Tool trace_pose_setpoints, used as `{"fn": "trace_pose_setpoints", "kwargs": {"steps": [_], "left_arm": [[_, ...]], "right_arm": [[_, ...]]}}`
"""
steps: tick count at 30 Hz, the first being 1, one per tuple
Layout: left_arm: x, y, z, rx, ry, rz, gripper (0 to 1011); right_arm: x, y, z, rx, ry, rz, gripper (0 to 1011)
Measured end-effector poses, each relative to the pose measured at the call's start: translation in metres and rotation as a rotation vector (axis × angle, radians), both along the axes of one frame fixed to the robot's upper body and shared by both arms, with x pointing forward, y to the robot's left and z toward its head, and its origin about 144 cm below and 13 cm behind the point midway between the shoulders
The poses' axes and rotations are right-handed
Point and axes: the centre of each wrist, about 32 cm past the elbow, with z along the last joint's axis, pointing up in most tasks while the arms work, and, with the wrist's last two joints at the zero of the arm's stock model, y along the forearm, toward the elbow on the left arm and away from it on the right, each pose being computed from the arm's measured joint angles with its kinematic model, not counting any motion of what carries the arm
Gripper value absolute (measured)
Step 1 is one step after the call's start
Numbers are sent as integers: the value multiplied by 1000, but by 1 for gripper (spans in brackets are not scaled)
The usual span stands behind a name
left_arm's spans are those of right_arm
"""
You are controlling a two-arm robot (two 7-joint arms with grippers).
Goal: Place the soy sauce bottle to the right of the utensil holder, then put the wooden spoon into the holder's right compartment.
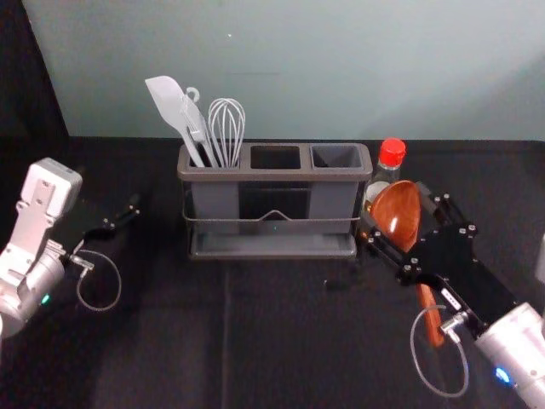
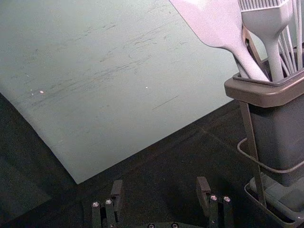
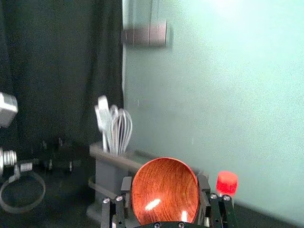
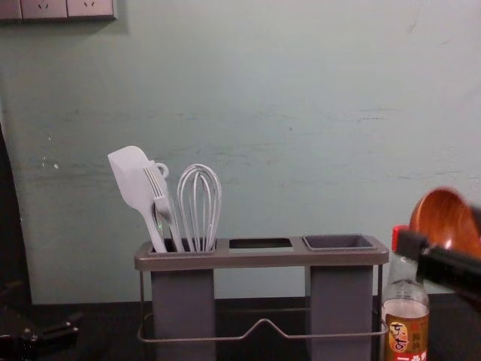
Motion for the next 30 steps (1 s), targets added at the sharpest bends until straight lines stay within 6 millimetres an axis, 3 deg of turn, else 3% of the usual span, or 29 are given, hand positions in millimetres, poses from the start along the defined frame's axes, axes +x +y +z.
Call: {"fn": "trace_pose_setpoints", "kwargs": {"steps": [4,10,30], "left_arm": [[0,0,0,0,0,0,1000],[0,0,0,0,0,0,1000],[0,0,0,0,0,0,1000]], "right_arm": [[1,-3,-15,61,-138,30,838],[8,-8,-28,104,-198,76,837],[8,-8,-30,99,-196,73,837]]}}
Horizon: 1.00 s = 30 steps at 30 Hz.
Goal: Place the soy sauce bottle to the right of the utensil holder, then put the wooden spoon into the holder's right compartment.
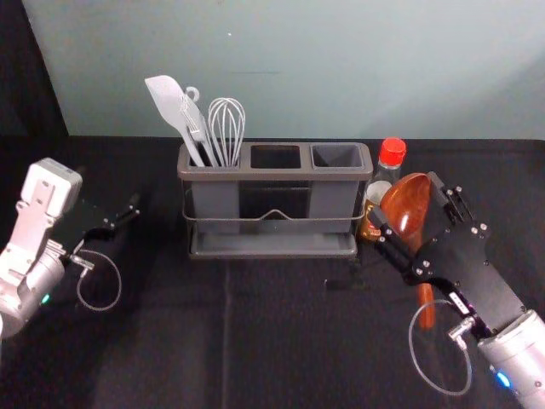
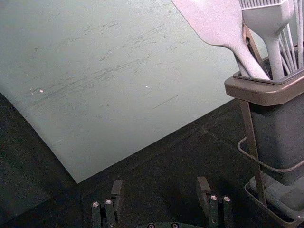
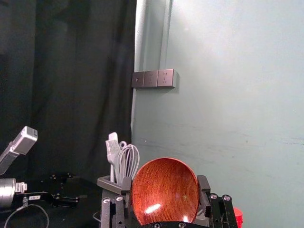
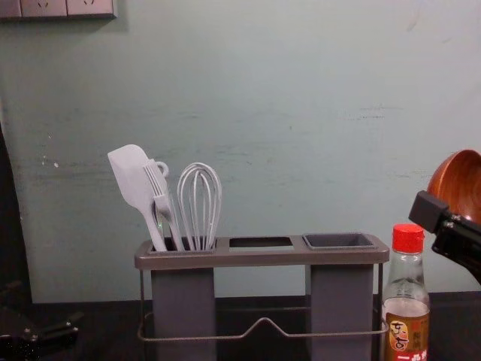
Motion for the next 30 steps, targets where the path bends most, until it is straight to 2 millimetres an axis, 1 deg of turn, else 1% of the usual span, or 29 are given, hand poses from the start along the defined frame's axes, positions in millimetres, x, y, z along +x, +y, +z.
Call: {"fn": "trace_pose_setpoints", "kwargs": {"steps": [12,15,30], "left_arm": [[0,0,0,0,0,0,1000],[0,0,0,0,0,0,1000],[0,0,0,0,0,0,1000]], "right_arm": [[0,0,0,1,-4,1,838],[5,0,3,-5,-17,7,837],[54,7,35,-48,-112,96,837]]}}
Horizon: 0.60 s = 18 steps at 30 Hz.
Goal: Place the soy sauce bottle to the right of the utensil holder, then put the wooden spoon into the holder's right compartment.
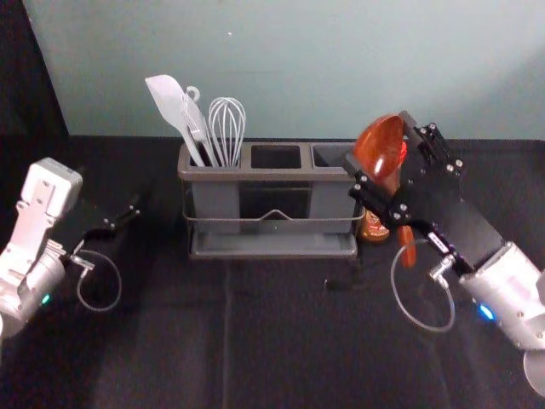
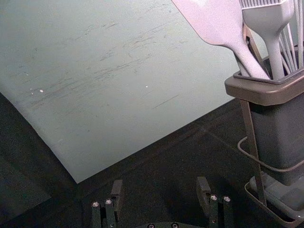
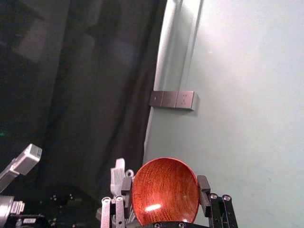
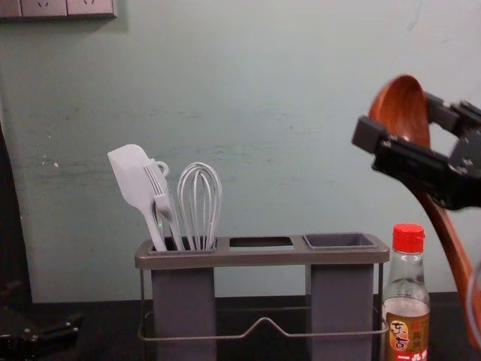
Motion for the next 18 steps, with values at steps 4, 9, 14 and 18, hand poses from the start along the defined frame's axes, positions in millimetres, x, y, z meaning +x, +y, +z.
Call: {"fn": "trace_pose_setpoints", "kwargs": {"steps": [4,9,14,18], "left_arm": [[0,0,0,0,0,0,1000],[0,0,0,0,0,0,1000],[0,0,0,0,0,0,1000],[0,0,0,0,0,0,1000]], "right_arm": [[12,2,6,2,-17,15,838],[25,6,12,11,-40,37,837],[40,10,19,11,-80,59,837],[51,12,22,22,-122,75,837]]}}
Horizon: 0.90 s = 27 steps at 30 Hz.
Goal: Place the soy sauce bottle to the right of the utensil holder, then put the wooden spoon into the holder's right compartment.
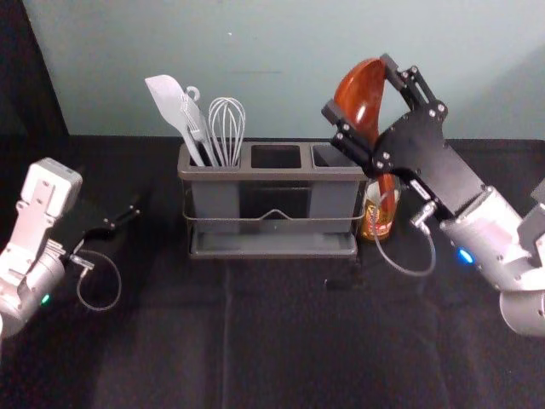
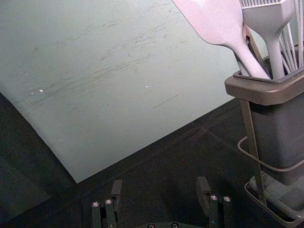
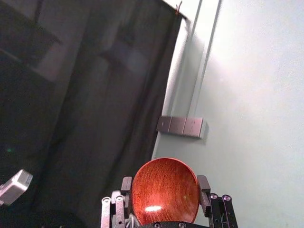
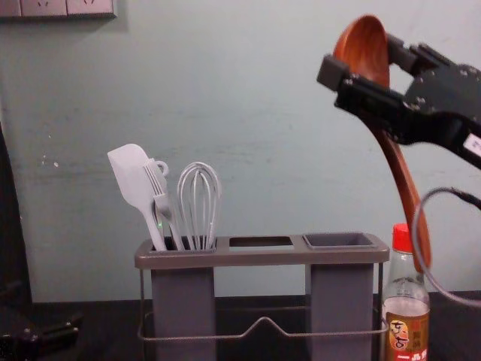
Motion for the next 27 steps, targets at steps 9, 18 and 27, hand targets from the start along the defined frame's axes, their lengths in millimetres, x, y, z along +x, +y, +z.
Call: {"fn": "trace_pose_setpoints", "kwargs": {"steps": [9,18,27], "left_arm": [[0,0,0,0,0,0,1000],[0,0,0,0,0,0,1000],[0,0,0,0,0,0,1000]], "right_arm": [[26,8,-3,64,-87,17,837],[52,14,-8,128,-108,40,837],[78,24,-14,151,-144,71,837]]}}
